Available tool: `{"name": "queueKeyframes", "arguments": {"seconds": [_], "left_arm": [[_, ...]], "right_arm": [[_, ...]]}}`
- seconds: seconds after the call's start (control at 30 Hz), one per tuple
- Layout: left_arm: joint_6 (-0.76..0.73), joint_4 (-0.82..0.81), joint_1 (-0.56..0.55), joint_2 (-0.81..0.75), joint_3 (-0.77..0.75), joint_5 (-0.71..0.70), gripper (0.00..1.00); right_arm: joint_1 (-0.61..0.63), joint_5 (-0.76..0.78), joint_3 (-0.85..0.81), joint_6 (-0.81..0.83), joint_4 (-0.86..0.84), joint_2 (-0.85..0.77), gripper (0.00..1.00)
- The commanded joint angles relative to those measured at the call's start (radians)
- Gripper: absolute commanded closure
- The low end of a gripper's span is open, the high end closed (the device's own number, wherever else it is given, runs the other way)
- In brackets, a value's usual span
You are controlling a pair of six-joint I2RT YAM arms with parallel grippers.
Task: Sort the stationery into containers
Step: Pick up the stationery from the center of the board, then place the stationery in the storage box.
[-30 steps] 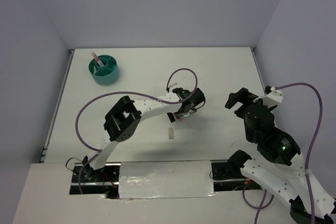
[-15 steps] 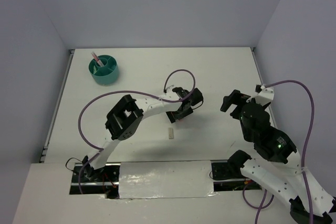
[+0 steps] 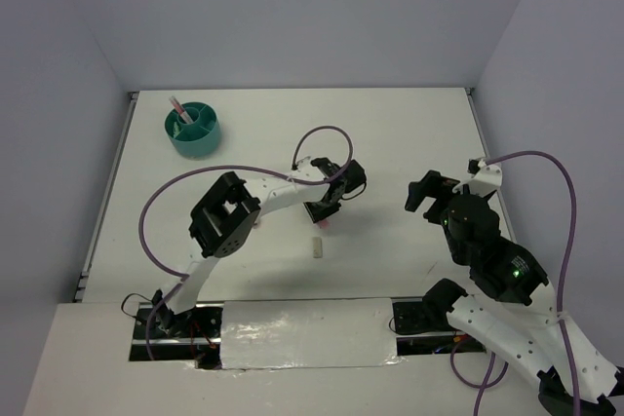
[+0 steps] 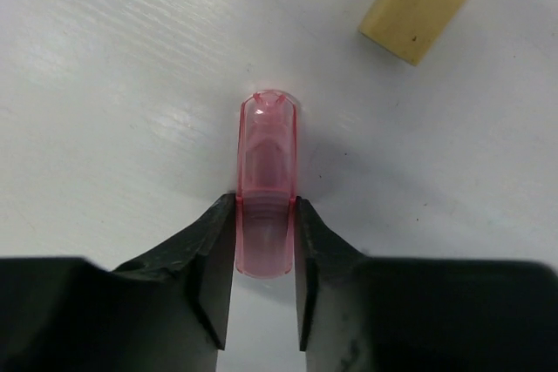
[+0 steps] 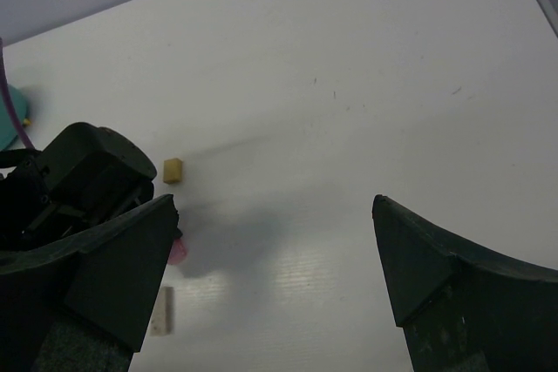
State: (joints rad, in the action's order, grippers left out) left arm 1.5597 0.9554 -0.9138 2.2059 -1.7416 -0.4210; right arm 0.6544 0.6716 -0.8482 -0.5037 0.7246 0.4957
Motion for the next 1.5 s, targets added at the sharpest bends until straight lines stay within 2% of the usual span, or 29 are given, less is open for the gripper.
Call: {"name": "queueKeyframes", "arguments": {"seconds": [0.0,0.1,0.13,0.3,0.33,0.4,0.43,0.5,0.53,0.57,0.6,0.67,0.7,0.73,0.77,0.83,0.87,0.9,0.97,1.0,1.07,1.1,1.17,1.2,1.3,1.47], "left_arm": [[-0.021,-0.064,0.013,0.043,0.072,0.031,0.7],[-0.049,-0.131,0.026,0.014,0.12,0.051,0.96],[-0.067,-0.145,0.03,0.002,0.134,0.05,1.0],[-0.154,-0.257,0.032,-0.176,0.233,-0.027,1.0],[-0.227,-0.353,0.035,-0.257,0.261,-0.054,1.0],[-0.3,-0.446,0.047,-0.343,0.335,-0.085,1.0],[-0.431,-0.566,0.053,-0.429,0.361,-0.093,1.0],[-0.557,-0.66,0.079,-0.513,0.425,-0.133,1.0],[-0.717,-0.767,0.096,-0.593,0.465,-0.124,1.0],[-0.787,-0.809,0.121,-0.63,0.485,-0.121,1.0],[-0.893,-0.848,0.181,-0.673,0.51,-0.124,1.0],[-0.972,-1.025,0.266,-0.819,0.641,-0.093,1.0],[-1.022,-1.108,0.38,-0.922,0.699,-0.044,1.0],[-1.03,-1.268,0.453,-0.971,0.814,0.021,1.0],[-1.033,-1.349,0.593,-1.009,0.868,0.145,1.0],[-1.047,-1.504,0.728,-1.075,0.973,0.235,1.0],[-1.052,-1.611,0.841,-1.074,0.987,0.266,1.0],[-1.05,-1.636,0.89,-1.037,0.961,0.315,1.0],[-1.043,-1.582,1.019,-0.956,0.872,0.393,1.0],[-1.058,-1.555,1.052,-0.86,0.822,0.498,1.0],[-1.066,-1.523,1.137,-0.763,0.673,0.617,1.0],[-1.06,-1.485,1.167,-0.671,0.581,0.755,1.0],[-1.028,-1.491,1.24,-0.585,0.512,0.911,1.0],[-1.014,-1.509,1.259,-0.51,0.454,1.035,1.0],[-0.983,-1.509,1.314,-0.391,0.364,1.201,0.98],[-0.954,-1.626,1.351,-0.337,0.465,1.262,0.97]], "right_arm": [[-0.001,-0.017,0.003,0.025,-0.057,-0.009,0.0],[-0.002,-0.027,0.003,0.031,-0.06,-0.016,0.0],[-0.001,-0.027,0.003,0.033,-0.062,-0.016,0.0],[-0.001,-0.033,0.008,0.04,-0.068,-0.014,0.0],[-0.002,-0.038,0.006,0.042,-0.07,-0.013,0.0],[-0.002,-0.041,0.003,0.042,-0.071,-0.009,0.0],[-0.002,-0.049,0.0,0.047,-0.073,-0.009,0.0],[-0.002,-0.052,-0.002,0.051,-0.071,-0.006,0.0],[-0.002,-0.059,-0.002,0.056,-0.071,-0.008,0.0],[-0.002,-0.066,-0.002,0.059,-0.076,-0.008,0.0],[-0.002,-0.073,0.003,0.063,-0.079,-0.011,0.0],[-0.002,-0.11,0.012,0.073,-0.105,-0.019,0.0],[-0.002,-0.122,0.023,0.074,-0.114,-0.023,0.0],[-0.002,-0.141,0.029,0.076,-0.129,-0.026,0.0],[-0.002,-0.15,0.037,0.079,-0.139,-0.028,0.0],[-0.002,-0.162,0.052,0.086,-0.157,-0.026,0.0],[-0.002,-0.167,0.054,0.085,-0.16,-0.025,0.0],[-0.001,-0.17,0.055,0.086,-0.168,-0.02,0.0],[-0.001,-0.19,0.057,0.086,-0.178,-0.009,0.0],[-0.002,-0.194,0.06,0.09,-0.185,-0.006,0.0],[-0.001,-0.207,0.061,0.094,-0.2,0.006,0.0],[-0.002,-0.217,0.064,0.1,-0.211,0.015,0.0],[-0.002,-0.221,0.069,0.108,-0.217,0.024,0.0],[-0.002,-0.221,0.07,0.117,-0.223,0.035,0.0],[-0.006,-0.24,0.069,0.129,-0.238,0.056,0.0],[-0.004,-0.271,0.055,0.145,-0.238,0.086,0.0]]}}
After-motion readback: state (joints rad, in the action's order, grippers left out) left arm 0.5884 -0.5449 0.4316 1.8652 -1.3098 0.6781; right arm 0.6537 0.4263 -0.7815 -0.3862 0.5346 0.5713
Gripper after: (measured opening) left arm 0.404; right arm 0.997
